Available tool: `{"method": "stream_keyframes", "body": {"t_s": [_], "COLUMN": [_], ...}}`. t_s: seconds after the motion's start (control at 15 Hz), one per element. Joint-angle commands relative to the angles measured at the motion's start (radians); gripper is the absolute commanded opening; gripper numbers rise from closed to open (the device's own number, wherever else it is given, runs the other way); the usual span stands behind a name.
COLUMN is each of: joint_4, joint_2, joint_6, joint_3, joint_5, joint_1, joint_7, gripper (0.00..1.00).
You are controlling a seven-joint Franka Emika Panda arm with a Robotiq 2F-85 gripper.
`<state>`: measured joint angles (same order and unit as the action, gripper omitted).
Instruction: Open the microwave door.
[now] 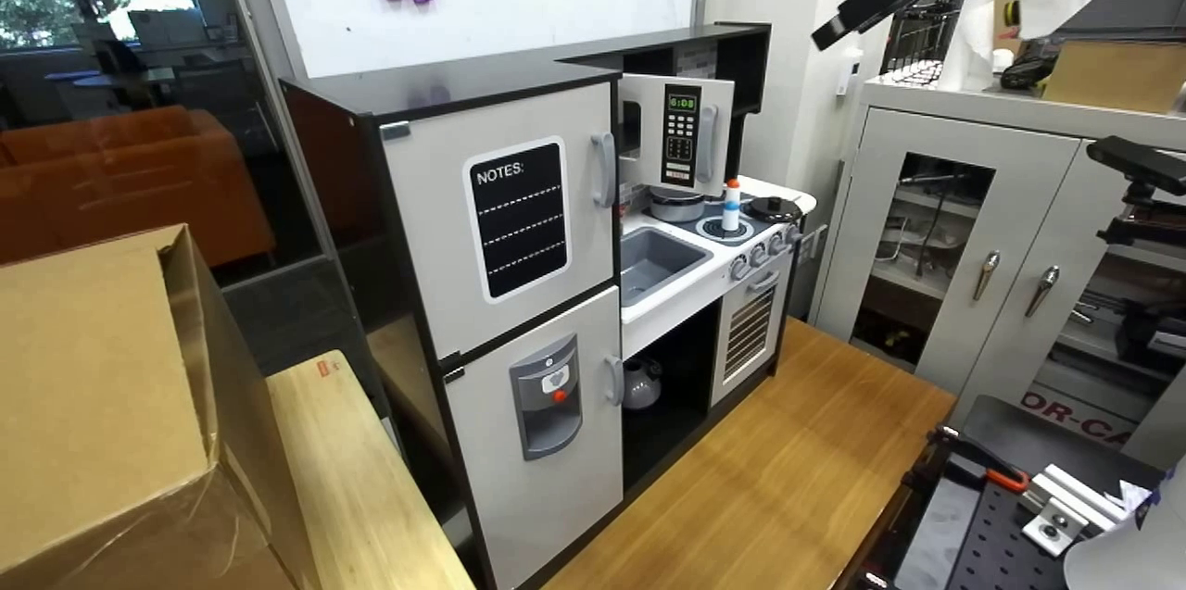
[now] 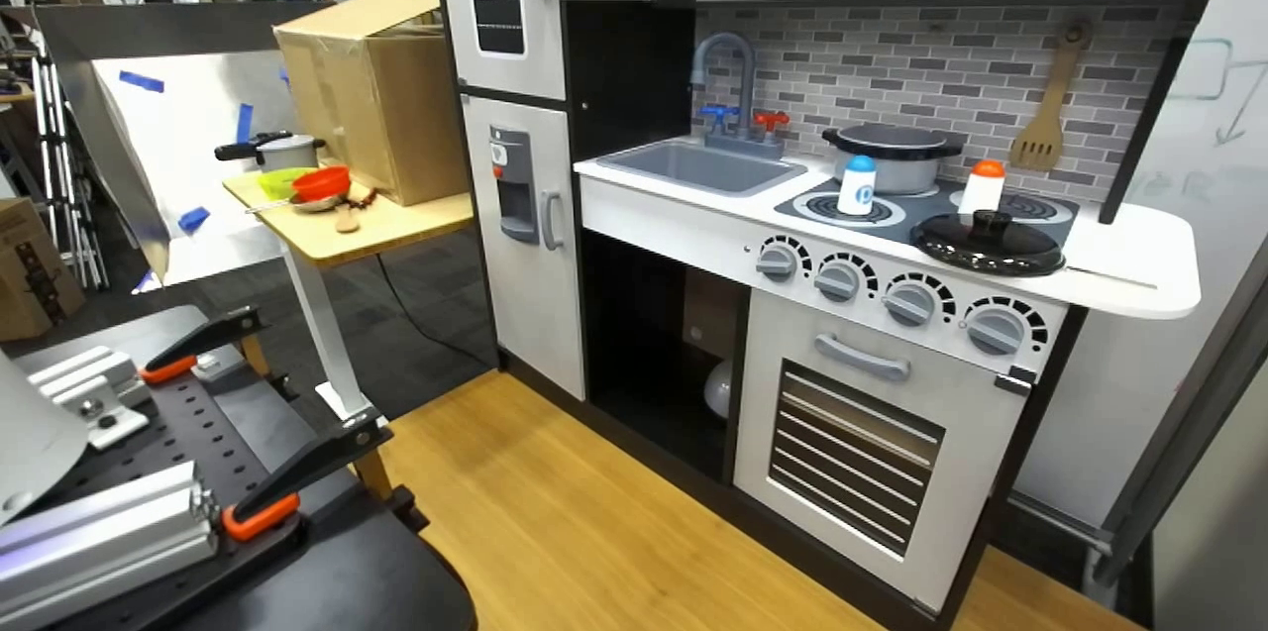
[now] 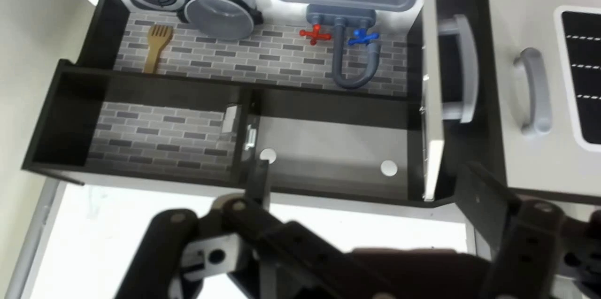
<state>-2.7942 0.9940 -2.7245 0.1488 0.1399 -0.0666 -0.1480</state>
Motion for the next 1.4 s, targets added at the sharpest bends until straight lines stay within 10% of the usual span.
{"method": "stream_keyframes", "body": {"t_s": [0.0, 1.33], "joint_4": [0.008, 0.005], "joint_2": [0.129, 0.138], "joint_6": [0.066, 0.070], "joint_3": [0.155, 0.155], "joint_5": [0.012, -0.003], "joint_1": [-0.022, -0.021], "joint_7": [-0.172, -0.175], "gripper": [1.00, 1.00]}}
